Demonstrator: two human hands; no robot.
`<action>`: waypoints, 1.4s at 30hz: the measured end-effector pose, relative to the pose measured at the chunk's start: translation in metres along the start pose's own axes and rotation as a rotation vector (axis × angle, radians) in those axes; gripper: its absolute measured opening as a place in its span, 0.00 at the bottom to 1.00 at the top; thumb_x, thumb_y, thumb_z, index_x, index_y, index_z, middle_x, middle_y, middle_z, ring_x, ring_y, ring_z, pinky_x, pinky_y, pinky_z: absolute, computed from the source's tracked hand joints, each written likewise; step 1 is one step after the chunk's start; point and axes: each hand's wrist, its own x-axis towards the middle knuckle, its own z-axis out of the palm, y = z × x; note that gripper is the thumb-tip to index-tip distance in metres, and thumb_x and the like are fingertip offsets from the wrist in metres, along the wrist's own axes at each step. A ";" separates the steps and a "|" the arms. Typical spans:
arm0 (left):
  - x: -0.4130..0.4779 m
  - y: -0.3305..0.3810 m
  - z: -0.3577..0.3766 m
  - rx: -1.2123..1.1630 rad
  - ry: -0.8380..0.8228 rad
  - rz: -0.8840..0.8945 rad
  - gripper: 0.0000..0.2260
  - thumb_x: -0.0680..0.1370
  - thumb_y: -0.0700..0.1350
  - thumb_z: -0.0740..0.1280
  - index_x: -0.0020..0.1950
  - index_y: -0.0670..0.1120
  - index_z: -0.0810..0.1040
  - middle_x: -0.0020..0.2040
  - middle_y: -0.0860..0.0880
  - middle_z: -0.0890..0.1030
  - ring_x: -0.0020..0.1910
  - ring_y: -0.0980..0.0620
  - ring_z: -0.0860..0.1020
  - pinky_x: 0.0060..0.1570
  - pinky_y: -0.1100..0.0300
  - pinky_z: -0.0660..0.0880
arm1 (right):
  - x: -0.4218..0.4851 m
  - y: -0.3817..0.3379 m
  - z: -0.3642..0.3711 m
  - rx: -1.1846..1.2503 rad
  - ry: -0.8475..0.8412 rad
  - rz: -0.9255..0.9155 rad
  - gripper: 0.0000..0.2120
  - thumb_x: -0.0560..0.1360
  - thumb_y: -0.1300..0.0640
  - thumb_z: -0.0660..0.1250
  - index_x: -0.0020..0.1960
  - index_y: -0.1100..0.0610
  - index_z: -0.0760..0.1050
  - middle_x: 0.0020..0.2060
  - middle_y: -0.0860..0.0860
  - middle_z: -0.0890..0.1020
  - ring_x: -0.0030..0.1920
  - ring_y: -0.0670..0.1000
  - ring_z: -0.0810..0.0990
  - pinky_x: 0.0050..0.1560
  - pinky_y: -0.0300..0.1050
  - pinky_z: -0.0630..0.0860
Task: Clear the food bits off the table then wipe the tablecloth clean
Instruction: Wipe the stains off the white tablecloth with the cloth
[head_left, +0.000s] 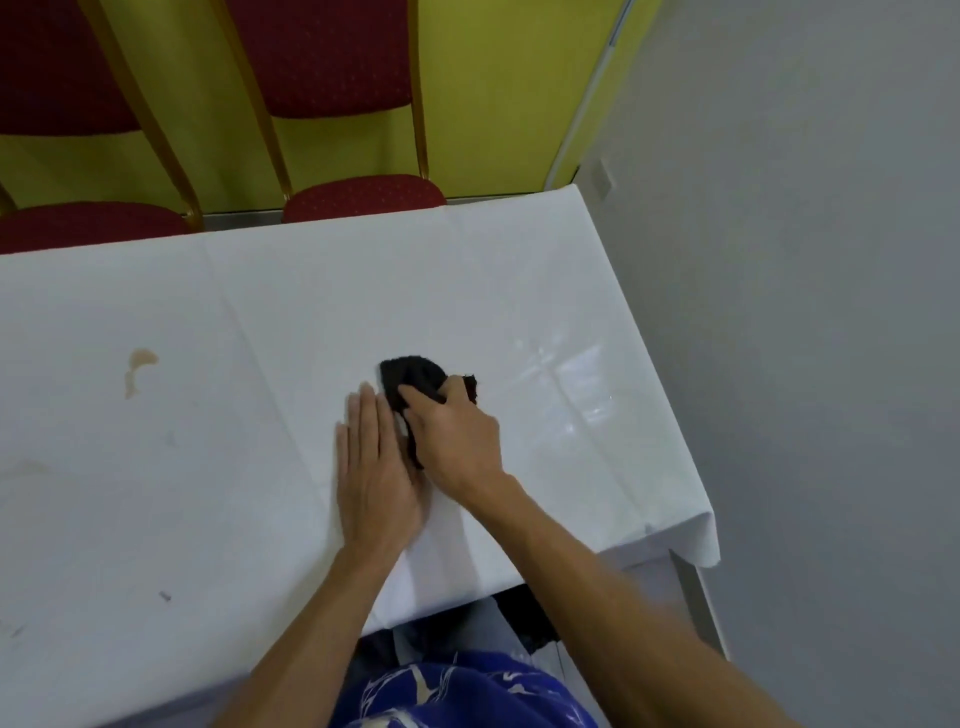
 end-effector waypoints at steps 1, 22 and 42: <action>-0.004 -0.005 0.002 0.045 -0.004 0.025 0.26 0.84 0.46 0.53 0.79 0.37 0.54 0.81 0.42 0.53 0.81 0.45 0.50 0.79 0.47 0.51 | -0.005 0.007 0.001 -0.023 -0.016 -0.011 0.22 0.78 0.52 0.63 0.71 0.42 0.67 0.55 0.54 0.71 0.44 0.55 0.76 0.42 0.46 0.75; -0.004 -0.003 0.000 0.104 -0.021 0.048 0.26 0.83 0.48 0.45 0.79 0.36 0.53 0.81 0.41 0.53 0.81 0.45 0.50 0.79 0.47 0.50 | -0.058 0.023 -0.002 -0.034 -0.040 0.063 0.27 0.78 0.56 0.64 0.74 0.45 0.61 0.56 0.57 0.69 0.45 0.60 0.75 0.38 0.47 0.72; -0.047 -0.025 -0.022 -0.011 -0.075 0.012 0.27 0.82 0.45 0.50 0.80 0.37 0.51 0.81 0.41 0.51 0.81 0.45 0.49 0.79 0.49 0.46 | -0.085 -0.014 0.011 0.048 -0.160 0.084 0.28 0.77 0.56 0.62 0.76 0.49 0.59 0.60 0.60 0.67 0.47 0.64 0.77 0.43 0.52 0.75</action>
